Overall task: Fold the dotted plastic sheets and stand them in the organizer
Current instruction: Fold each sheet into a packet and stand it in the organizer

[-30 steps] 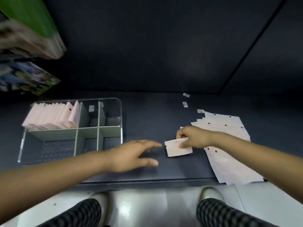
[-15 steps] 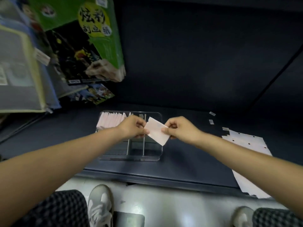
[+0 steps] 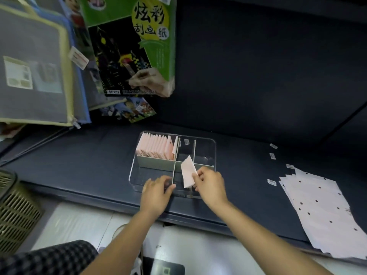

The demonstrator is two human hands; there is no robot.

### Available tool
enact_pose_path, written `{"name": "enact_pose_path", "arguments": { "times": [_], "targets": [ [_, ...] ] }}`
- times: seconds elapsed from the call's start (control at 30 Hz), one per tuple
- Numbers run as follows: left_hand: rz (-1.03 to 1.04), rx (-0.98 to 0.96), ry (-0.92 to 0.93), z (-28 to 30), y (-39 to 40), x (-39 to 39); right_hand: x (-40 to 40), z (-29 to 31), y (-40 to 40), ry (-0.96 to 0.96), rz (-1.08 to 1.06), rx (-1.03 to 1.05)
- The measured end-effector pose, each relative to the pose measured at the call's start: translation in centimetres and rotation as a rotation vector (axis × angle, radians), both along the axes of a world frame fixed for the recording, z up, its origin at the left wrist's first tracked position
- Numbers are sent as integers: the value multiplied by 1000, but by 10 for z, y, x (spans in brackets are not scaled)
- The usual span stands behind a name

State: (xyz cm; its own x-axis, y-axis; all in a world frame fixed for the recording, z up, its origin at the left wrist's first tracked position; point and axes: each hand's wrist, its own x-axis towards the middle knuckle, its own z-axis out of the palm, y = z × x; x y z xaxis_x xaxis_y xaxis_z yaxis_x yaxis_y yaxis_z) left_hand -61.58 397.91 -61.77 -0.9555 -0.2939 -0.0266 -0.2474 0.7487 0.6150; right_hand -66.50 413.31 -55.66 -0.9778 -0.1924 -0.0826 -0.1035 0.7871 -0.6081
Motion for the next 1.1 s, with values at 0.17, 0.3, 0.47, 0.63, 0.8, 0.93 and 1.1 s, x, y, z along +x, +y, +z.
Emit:
{"name": "enact_pose_path", "arguments": {
  "times": [0.17,0.3,0.47,0.63,0.8,0.93,1.1],
  "targets": [
    [36,-43,122,-14,12,8,-8,-17,-25,-62,2,89],
    [71,-43,154,-16,18,10,-6,-26,-42,-29,12,210],
    [60,14,117,-10,22,9,8,-35,-48,-41,40,306],
    [-5,-112,33,-13,19,12,13,-35,-36,-1,212,279],
    [6,-174,7,-13,22,9,19,-31,46,181,176,27],
    [34,-261,41,-12,28,4,17,-35,170,176,-30,149],
    [7,-342,214,10,57,1,32,-43,311,-13,-343,270]
  ]
}}
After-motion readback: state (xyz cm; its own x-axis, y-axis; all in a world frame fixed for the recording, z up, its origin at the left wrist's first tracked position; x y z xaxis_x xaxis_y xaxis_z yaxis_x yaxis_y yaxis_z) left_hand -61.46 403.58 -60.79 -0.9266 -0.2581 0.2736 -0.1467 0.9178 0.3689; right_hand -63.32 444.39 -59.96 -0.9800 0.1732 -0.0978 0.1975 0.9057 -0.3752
